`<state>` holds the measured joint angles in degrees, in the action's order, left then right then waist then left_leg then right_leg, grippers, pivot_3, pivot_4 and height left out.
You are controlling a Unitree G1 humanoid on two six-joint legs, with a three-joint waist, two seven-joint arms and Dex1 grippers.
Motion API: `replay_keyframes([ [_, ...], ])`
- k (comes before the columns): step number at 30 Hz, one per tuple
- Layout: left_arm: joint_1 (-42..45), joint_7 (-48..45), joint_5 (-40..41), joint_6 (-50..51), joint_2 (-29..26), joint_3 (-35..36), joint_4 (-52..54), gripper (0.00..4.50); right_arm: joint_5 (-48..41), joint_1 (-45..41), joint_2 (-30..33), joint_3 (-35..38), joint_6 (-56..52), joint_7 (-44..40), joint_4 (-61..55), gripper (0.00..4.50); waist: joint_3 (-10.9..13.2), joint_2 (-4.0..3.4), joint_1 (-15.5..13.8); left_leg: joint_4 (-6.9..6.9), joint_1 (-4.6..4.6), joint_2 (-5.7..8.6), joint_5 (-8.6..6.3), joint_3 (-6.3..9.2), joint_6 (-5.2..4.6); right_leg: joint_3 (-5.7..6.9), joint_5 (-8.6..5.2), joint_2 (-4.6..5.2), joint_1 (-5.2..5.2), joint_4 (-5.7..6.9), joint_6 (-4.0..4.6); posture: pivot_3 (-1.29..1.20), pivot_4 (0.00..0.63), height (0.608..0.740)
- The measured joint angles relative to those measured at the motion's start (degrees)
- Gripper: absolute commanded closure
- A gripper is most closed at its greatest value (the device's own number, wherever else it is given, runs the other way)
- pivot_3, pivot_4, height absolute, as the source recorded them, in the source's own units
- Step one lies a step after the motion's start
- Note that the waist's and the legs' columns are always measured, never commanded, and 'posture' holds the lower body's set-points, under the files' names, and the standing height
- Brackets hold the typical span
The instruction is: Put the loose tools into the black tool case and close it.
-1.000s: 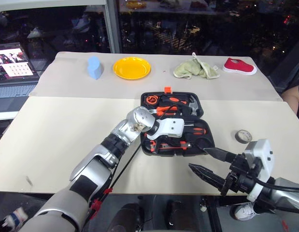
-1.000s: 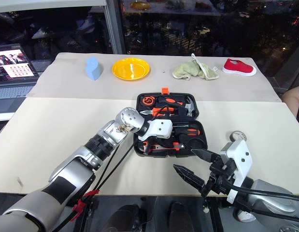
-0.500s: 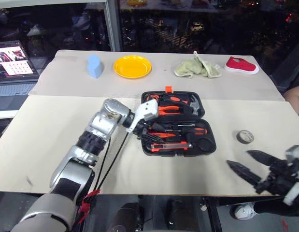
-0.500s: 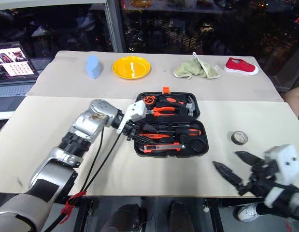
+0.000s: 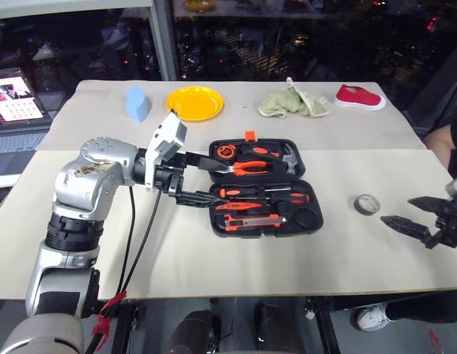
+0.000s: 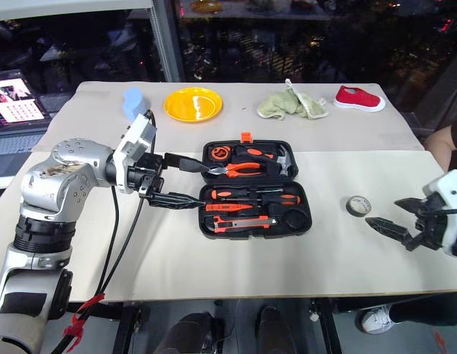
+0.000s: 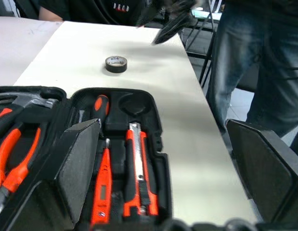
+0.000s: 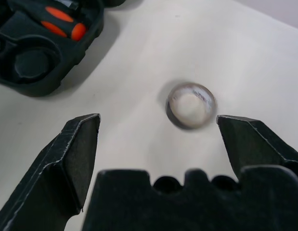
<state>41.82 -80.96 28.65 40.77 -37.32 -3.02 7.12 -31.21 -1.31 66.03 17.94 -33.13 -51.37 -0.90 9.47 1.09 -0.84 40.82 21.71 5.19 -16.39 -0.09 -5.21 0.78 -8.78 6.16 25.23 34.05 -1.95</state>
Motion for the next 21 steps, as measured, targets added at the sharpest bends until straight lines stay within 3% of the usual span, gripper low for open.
replay_keyframes([
  [7,-1.7,3.0,3.6,2.4,-2.1,0.7,5.6,0.04,9.3,-13.1,-3.9,-13.2,2.8,-3.3,11.0,0.0,0.0,-0.02,0.0,-0.02,0.35,0.09,-0.07,0.03,-0.03,0.02,0.05,0.0,0.41,0.01,-0.03,0.0,0.15,0.74],
  [10,-1.8,4.4,4.7,3.3,-2.5,0.7,6.1,0.0,12.0,-15.8,-6.6,-16.0,3.2,-3.5,14.5,0.63,0.0,-0.03,0.1,-0.02,0.63,0.12,-0.02,0.01,0.07,-0.02,0.08,-0.01,0.8,0.06,0.02,0.0,0.15,0.74],
  [21,-1.6,5.9,5.5,3.1,-3.8,0.1,6.4,0.0,15.4,-17.4,-11.1,-15.4,7.1,-2.9,18.6,4.45,0.0,-0.03,0.2,-0.03,0.55,0.11,0.08,-0.01,0.27,-0.05,0.21,-0.08,0.75,0.12,0.12,0.0,0.15,0.74],
])
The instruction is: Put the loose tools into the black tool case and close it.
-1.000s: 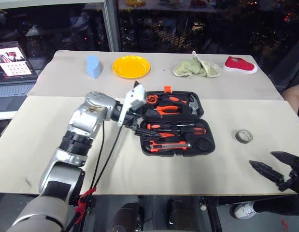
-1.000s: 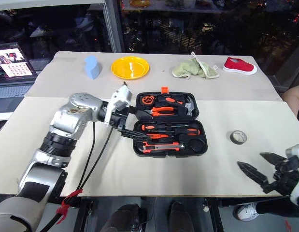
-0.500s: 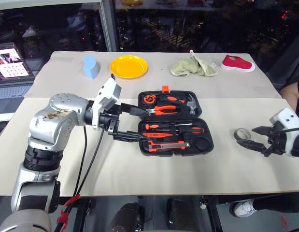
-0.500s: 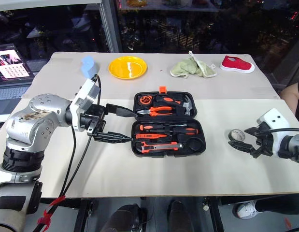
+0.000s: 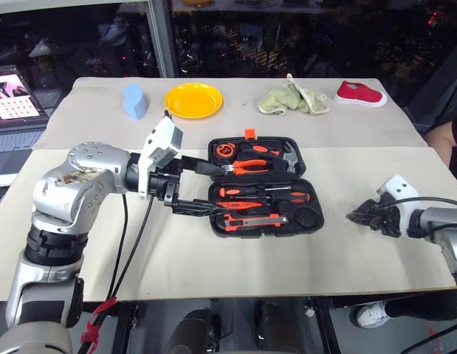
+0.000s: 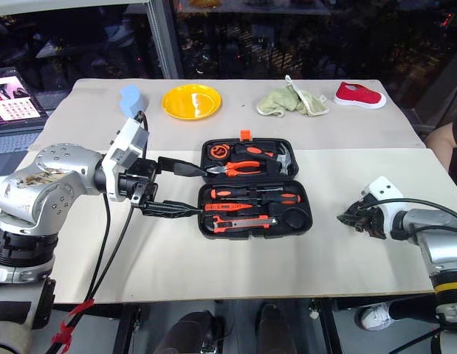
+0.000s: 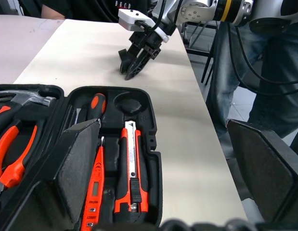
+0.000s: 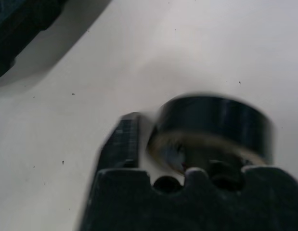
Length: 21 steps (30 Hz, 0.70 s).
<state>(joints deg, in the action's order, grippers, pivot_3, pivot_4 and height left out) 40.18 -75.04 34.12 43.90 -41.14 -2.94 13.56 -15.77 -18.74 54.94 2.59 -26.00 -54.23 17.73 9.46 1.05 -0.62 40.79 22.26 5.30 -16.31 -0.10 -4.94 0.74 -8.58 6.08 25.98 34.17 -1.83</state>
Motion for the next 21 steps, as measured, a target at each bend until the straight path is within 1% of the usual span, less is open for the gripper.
replay_keyframes([
  [4,0.5,-0.2,-0.1,-0.3,0.0,-0.7,-1.0,0.0,-0.9,2.6,0.5,2.8,-0.2,-1.4,-1.4,4.45,0.0,-0.01,-0.1,-0.01,0.06,0.0,0.01,0.02,-0.02,-0.01,0.0,-0.02,0.08,0.02,0.01,0.0,0.15,0.74],
  [6,0.9,-0.5,-0.1,-1.0,0.1,-1.1,-1.2,0.0,-3.2,4.0,2.0,4.5,-2.0,-4.2,-5.3,4.45,0.0,-0.03,-0.1,-0.02,0.08,0.0,0.01,0.0,-0.03,-0.01,0.0,-0.01,0.11,0.0,0.01,0.0,0.15,0.74],
  [9,2.0,-1.2,-0.2,-1.9,0.2,-2.2,-1.9,0.0,-9.5,5.6,5.7,7.4,-7.2,-10.1,-15.6,4.45,0.0,-0.09,0.2,-0.03,0.06,-0.06,0.01,0.0,-0.03,-0.03,0.0,0.0,0.1,-0.01,0.02,0.0,0.15,0.74],
  [12,2.1,-2.1,-0.5,-2.9,0.1,-3.1,-2.5,0.0,-13.9,6.3,8.4,8.0,-11.1,-13.4,-26.7,4.45,0.0,-0.08,0.2,-0.02,0.05,-0.14,0.01,0.03,-0.02,-0.02,0.02,0.02,0.08,-0.01,0.05,0.0,0.15,0.74],
  [14,2.2,-2.3,-0.8,-3.8,0.1,-3.6,-3.1,0.0,-15.2,5.6,8.5,6.4,-13.4,-13.3,-32.3,4.45,0.0,-0.08,0.1,0.01,0.06,-0.14,0.01,0.03,-0.02,-0.01,0.02,0.04,0.06,0.0,0.05,0.0,0.15,0.74],
  [16,2.2,-2.6,-0.8,-4.0,0.0,-3.8,-3.2,0.0,-14.6,4.2,8.5,2.3,-14.2,-13.1,-36.0,4.45,0.0,-0.07,0.0,0.04,0.07,-0.11,-0.01,0.03,-0.04,0.02,0.02,0.03,0.07,-0.01,0.04,0.0,0.15,0.74],
  [21,2.3,-2.8,-1.0,-4.3,-0.2,-4.6,-3.0,0.0,-8.5,-1.5,6.5,-8.2,-13.9,-11.7,-36.5,4.45,0.0,-0.06,-0.1,0.03,0.14,-0.04,-0.01,0.0,-0.05,0.06,0.02,0.01,0.16,-0.02,0.04,0.0,0.15,0.74],
])
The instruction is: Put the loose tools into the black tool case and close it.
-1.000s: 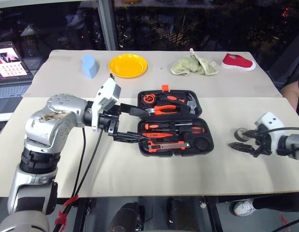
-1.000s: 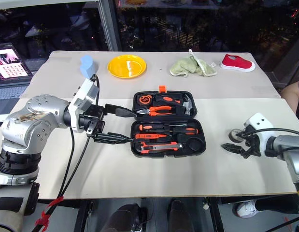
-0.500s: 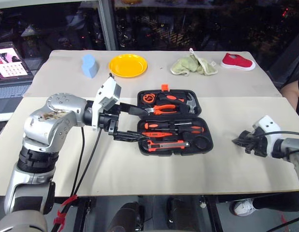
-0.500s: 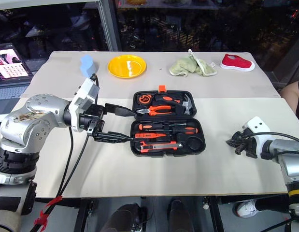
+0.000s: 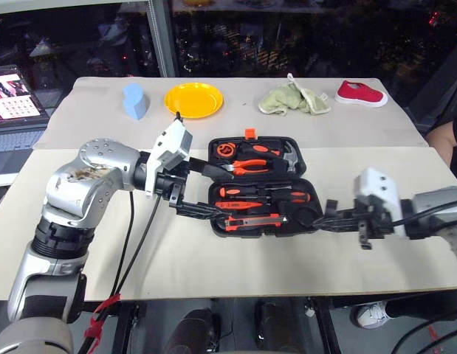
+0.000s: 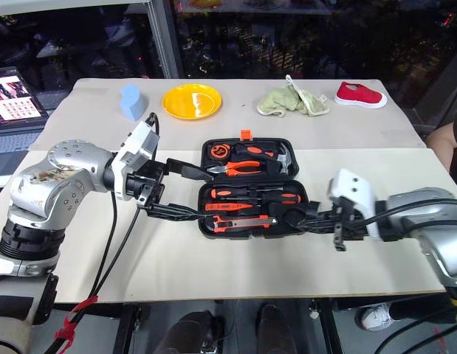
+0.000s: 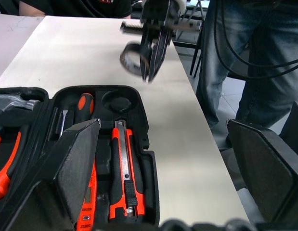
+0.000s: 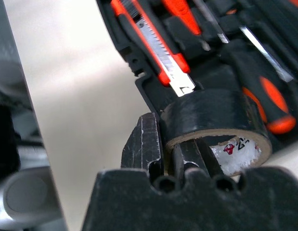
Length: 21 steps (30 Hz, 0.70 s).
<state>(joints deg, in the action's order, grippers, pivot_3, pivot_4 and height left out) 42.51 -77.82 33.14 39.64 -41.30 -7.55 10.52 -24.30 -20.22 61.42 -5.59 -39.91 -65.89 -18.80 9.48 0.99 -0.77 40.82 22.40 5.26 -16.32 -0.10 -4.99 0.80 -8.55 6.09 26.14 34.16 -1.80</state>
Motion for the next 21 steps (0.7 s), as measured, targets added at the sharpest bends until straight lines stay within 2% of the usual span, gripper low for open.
replay_keyframes([
  [7,-0.5,0.5,-0.1,0.0,-0.4,-0.1,1.0,0.0,6.9,-3.6,-1.0,-6.2,2.5,-0.2,6.4,4.45,0.0,0.0,0.0,0.0,0.05,0.02,0.0,0.0,0.0,0.01,0.0,0.0,0.03,-0.04,0.0,0.0,0.15,0.74],
  [9,-0.6,0.8,-0.1,0.0,-0.5,-0.1,1.4,0.0,8.0,-4.2,-1.4,-7.0,3.5,-0.4,7.4,3.67,0.0,0.0,0.1,0.0,0.03,0.01,0.0,0.0,0.0,0.0,0.0,-0.01,0.03,-0.02,0.01,0.0,0.15,0.74],
  [10,-0.7,0.9,-0.1,0.0,-0.5,-0.1,1.6,0.0,8.6,-4.6,-1.6,-7.4,4.0,-0.4,8.0,3.48,0.0,0.0,0.1,0.0,0.03,0.01,0.01,0.01,0.01,0.01,0.0,-0.02,0.02,-0.02,0.01,0.0,0.15,0.74],
  [14,-0.9,1.4,0.3,0.3,-0.7,-0.1,2.3,0.0,10.4,-5.9,-2.4,-7.5,4.8,-0.4,9.9,2.21,0.0,0.0,0.0,0.02,0.01,0.01,0.01,0.02,0.01,0.01,0.0,-0.02,-0.01,-0.01,0.0,0.0,0.15,0.74],
  [20,-1.0,2.0,0.4,0.2,-1.1,0.0,2.2,0.0,9.6,-6.2,-2.4,-6.8,3.2,-1.6,8.4,0.08,0.0,0.0,0.0,-0.02,0.03,0.01,0.0,0.05,0.01,0.02,0.0,-0.06,0.02,-0.03,0.01,0.0,0.15,0.74],
  [21,-1.0,2.1,0.4,0.1,-1.1,-0.1,2.2,0.0,9.4,-6.1,-2.4,-6.8,2.7,-2.0,7.9,0.02,0.0,0.0,0.0,-0.02,0.04,0.02,0.01,0.04,0.01,0.01,0.0,-0.05,0.03,-0.03,0.01,0.0,0.15,0.74],
])
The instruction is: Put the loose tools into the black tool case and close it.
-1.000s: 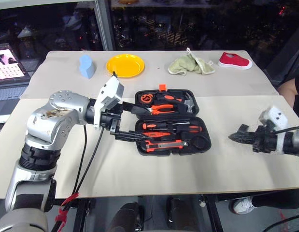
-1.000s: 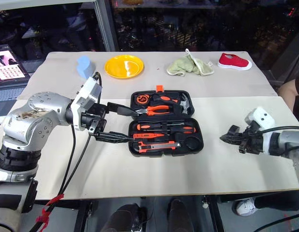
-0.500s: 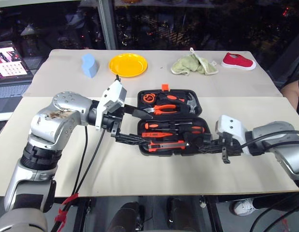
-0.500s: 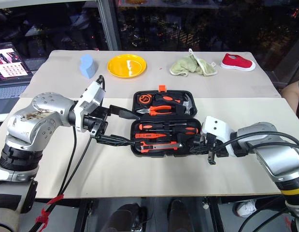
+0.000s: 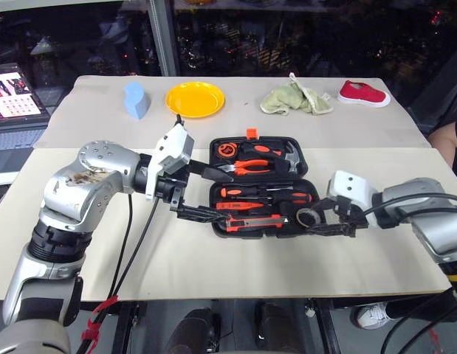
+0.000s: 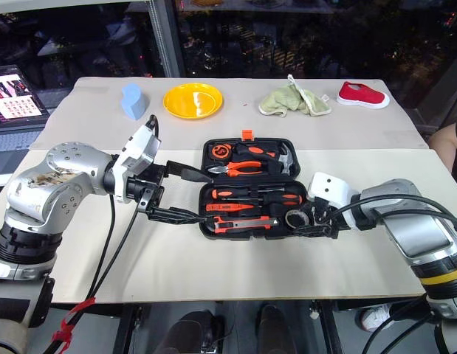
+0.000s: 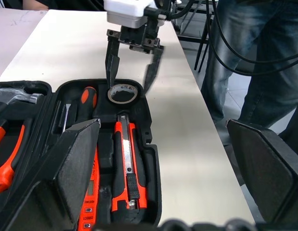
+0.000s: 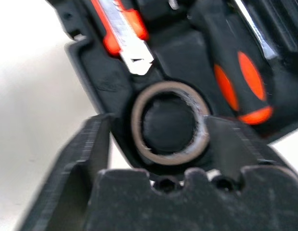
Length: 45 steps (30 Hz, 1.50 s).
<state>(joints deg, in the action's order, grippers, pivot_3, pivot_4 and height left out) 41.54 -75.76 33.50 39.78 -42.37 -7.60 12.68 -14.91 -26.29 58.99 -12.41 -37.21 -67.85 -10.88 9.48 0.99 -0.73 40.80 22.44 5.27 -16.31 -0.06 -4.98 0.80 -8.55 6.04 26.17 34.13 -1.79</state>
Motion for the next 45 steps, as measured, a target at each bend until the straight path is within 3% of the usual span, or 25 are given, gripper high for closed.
replay_keyframes([
  [6,0.0,0.3,-0.6,-1.0,0.9,-0.2,-0.8,0.0,-5.0,0.2,-0.1,5.7,-5.1,0.5,-3.1,0.02,0.0,0.0,-0.1,0.03,-0.01,0.0,0.0,0.01,0.01,0.0,0.0,0.03,-0.02,0.03,0.0,0.0,0.15,0.74],
  [14,-2.9,9.8,-6.8,0.5,2.1,-2.4,-5.9,0.0,-17.4,8.2,-7.5,30.1,-16.4,12.9,-10.1,0.02,0.0,0.01,-0.4,-0.02,-0.01,0.01,-0.01,0.05,-0.02,0.0,0.01,0.04,-0.03,0.02,0.01,0.0,0.15,0.74],
  [15,-2.9,11.6,-7.6,0.7,2.3,-2.2,-7.3,0.0,-17.6,9.4,-8.3,31.8,-17.2,14.7,-10.5,0.27,0.0,0.01,-0.4,-0.01,-0.02,0.01,-0.02,0.04,-0.02,-0.02,0.01,0.04,-0.03,0.03,0.0,0.0,0.15,0.74],
  [17,-2.8,14.7,-8.9,1.7,2.9,-1.9,-9.9,0.53,-17.9,11.5,-9.5,34.5,-18.2,18.0,-11.1,0.73,0.0,0.0,-0.4,-0.03,-0.02,0.03,-0.01,0.02,-0.02,-0.03,0.01,0.03,-0.01,0.04,0.0,0.0,0.15,0.74],
  [18,-2.9,16.6,-9.7,1.9,3.2,-1.3,-11.6,0.92,-17.9,12.6,-10.3,35.9,-18.2,19.7,-11.2,1.29,0.0,0.0,-0.4,-0.03,-0.05,0.02,-0.01,0.03,-0.02,-0.02,0.01,0.01,-0.02,0.07,0.0,0.0,0.15,0.74],
  [19,-2.9,17.4,-10.2,2.0,3.1,-1.1,-12.5,1.15,-17.9,13.3,-10.4,36.4,-18.2,20.5,-11.2,1.47,0.0,0.0,-0.4,-0.04,-0.04,0.03,-0.01,0.02,-0.01,-0.03,0.01,0.01,-0.01,0.06,0.0,0.0,0.15,0.74],
  [25,-4.3,19.3,-15.5,-0.8,2.5,-2.3,-16.4,3.25,-14.2,17.0,-11.4,36.9,-14.4,25.4,-6.9,3.43,0.0,0.0,0.0,-0.05,-0.08,0.03,-0.01,-0.08,-0.01,-0.07,0.01,0.02,-0.03,0.07,0.0,0.0,0.15,0.74],
  [27,-4.4,19.5,-17.0,-1.1,3.3,-3.2,-17.8,4.24,-12.1,16.4,-11.7,35.0,-11.2,26.4,-3.5,4.35,0.0,0.0,0.0,-0.04,-0.11,0.03,0.0,-0.08,0.0,-0.07,0.01,0.02,-0.05,0.08,0.0,0.0,0.15,0.74],
  [28,-4.4,19.6,-17.2,-1.2,3.4,-3.3,-18.0,4.42,-12.0,16.4,-11.8,34.9,-11.0,26.5,-3.1,4.48,0.0,0.0,0.0,-0.05,-0.12,0.03,0.0,-0.08,0.0,-0.07,0.01,0.01,-0.04,0.09,0.0,0.0,0.15,0.74],
  [38,-4.0,20.9,-21.5,-2.1,8.3,-7.3,-20.9,4.47,-4.4,7.0,-15.2,20.4,-1.6,25.9,11.9,4.5,0.0,0.0,0.2,-0.05,-0.1,0.03,0.0,-0.13,-0.01,-0.09,0.02,0.03,-0.02,0.1,0.0,0.0,0.15,0.74],
  [45,-4.1,21.3,-22.5,-2.4,10.7,-7.5,-22.2,4.47,-1.8,3.2,-16.5,15.2,1.6,24.0,15.2,4.5,0.0,-0.01,0.0,-0.04,-0.07,0.04,-0.01,-0.06,-0.02,-0.05,0.02,0.04,-0.01,0.07,0.0,0.0,0.15,0.74],
])
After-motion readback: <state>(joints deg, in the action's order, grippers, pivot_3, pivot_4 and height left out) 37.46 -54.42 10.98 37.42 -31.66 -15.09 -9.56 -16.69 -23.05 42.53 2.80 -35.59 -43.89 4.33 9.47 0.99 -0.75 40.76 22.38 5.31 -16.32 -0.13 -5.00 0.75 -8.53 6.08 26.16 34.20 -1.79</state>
